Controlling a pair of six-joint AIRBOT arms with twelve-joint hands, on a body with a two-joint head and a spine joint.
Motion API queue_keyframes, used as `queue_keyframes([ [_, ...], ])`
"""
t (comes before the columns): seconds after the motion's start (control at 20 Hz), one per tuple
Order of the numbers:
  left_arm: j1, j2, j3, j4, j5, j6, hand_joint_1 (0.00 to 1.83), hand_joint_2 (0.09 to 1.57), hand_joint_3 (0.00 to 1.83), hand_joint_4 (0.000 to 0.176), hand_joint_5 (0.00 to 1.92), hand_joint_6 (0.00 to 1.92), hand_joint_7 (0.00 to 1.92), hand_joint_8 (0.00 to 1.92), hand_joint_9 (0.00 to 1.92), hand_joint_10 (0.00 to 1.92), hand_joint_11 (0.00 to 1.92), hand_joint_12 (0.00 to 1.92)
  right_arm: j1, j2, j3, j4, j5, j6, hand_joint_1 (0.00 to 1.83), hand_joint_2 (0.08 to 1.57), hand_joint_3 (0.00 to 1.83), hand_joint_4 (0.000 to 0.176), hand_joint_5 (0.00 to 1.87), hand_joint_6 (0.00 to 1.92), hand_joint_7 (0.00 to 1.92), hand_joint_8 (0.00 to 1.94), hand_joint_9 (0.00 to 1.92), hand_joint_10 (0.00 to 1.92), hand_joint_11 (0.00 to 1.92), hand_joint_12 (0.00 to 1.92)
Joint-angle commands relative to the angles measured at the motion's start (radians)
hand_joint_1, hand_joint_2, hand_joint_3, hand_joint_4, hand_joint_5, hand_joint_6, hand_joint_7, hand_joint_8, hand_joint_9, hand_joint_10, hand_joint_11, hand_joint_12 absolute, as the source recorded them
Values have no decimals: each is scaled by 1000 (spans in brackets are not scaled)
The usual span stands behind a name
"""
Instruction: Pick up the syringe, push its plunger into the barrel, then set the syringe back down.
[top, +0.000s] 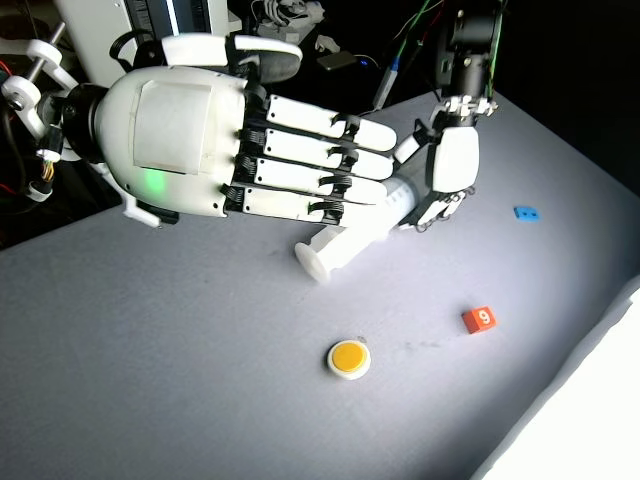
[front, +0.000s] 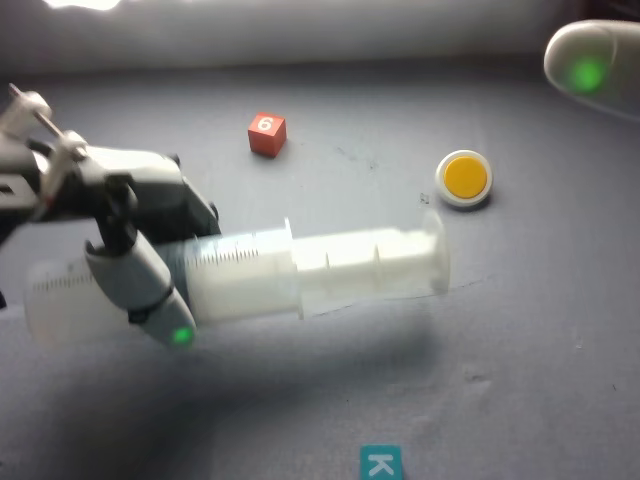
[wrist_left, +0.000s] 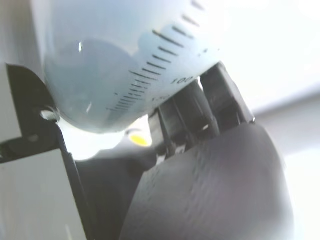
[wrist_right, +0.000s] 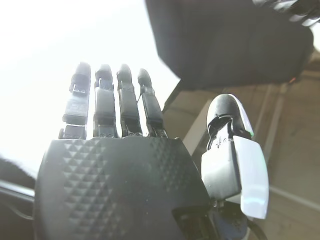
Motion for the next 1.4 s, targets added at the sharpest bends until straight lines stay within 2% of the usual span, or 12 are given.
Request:
queue_keyframes([
  [0.0,-22,7,-9,-11,-64,-9,1374,1095,0,0,914,1202,1097,612,967,1107,664,1353,18,-1,-2,21,128,6,0,1134,0,0,43,3,1,0,0,0,0,0],
  [0.1,-56,27,-20,-31,-61,-9,1371,1103,1,0,905,1224,1081,640,940,1126,665,1324,30,-11,-2,62,126,7,0,1118,0,0,38,1,0,0,0,0,0,0],
  [0.15,-71,35,-24,-41,-59,-9,1374,1096,0,0,933,1161,1096,655,927,1144,604,1372,34,-15,-2,81,123,8,0,1111,0,0,15,0,0,0,0,0,0,0],
  [0.3,-128,63,-41,-69,-50,-9,1370,1107,0,0,916,1224,1080,682,892,1155,596,1350,41,-45,-12,211,122,24,0,1111,0,0,20,3,0,0,0,0,0,0],
  [0.45,-182,76,-46,-96,-50,-10,1366,1119,0,0,877,1305,1064,725,872,1145,591,1327,45,-66,-53,317,110,23,0,1115,0,0,29,6,7,2,0,0,0,0],
  [0.6,-221,86,-49,-127,-51,-10,1362,1144,1,0,820,1364,997,875,835,1204,536,1369,64,-88,-93,411,100,9,0,1098,0,0,0,0,0,0,0,0,0,0],
  [0.65,-232,87,-49,-131,-50,-10,1361,1147,0,0,814,1384,995,830,841,1208,545,1353,70,-88,-108,458,86,-3,0,1068,0,0,0,0,0,0,0,0,0,0],
  [0.8,-255,97,-56,-151,-50,-10,1361,1144,0,0,829,1356,986,867,841,1210,547,1352,87,-87,-142,548,44,-25,0,1026,0,0,0,0,0,0,0,0,0,0],
  [0.85,-263,97,-57,-152,-50,-10,1363,1140,0,0,832,1358,1011,798,853,1198,551,1350,88,-88,-148,570,37,-39,0,1016,0,0,0,0,0,0,0,0,0,0],
  [1.0,-277,97,-61,-155,-50,-10,1354,1160,0,0,806,1414,980,845,789,1257,436,1399,87,-93,-162,619,14,-74,0,1027,0,0,0,0,0,0,0,0,0,0],
  [1.2,-284,97,-67,-155,-50,-10,1356,1160,1,0,789,1422,967,892,813,1236,523,1375,87,-105,-190,656,-12,-100,0,1024,0,0,0,0,0,0,0,0,0,0],
  [1.35,-284,97,-67,-155,-50,-10,1358,1151,0,0,811,1378,984,863,825,1240,516,1363,87,-142,-196,698,-30,-134,0,1026,0,0,0,0,0,0,0,0,0,0],
])
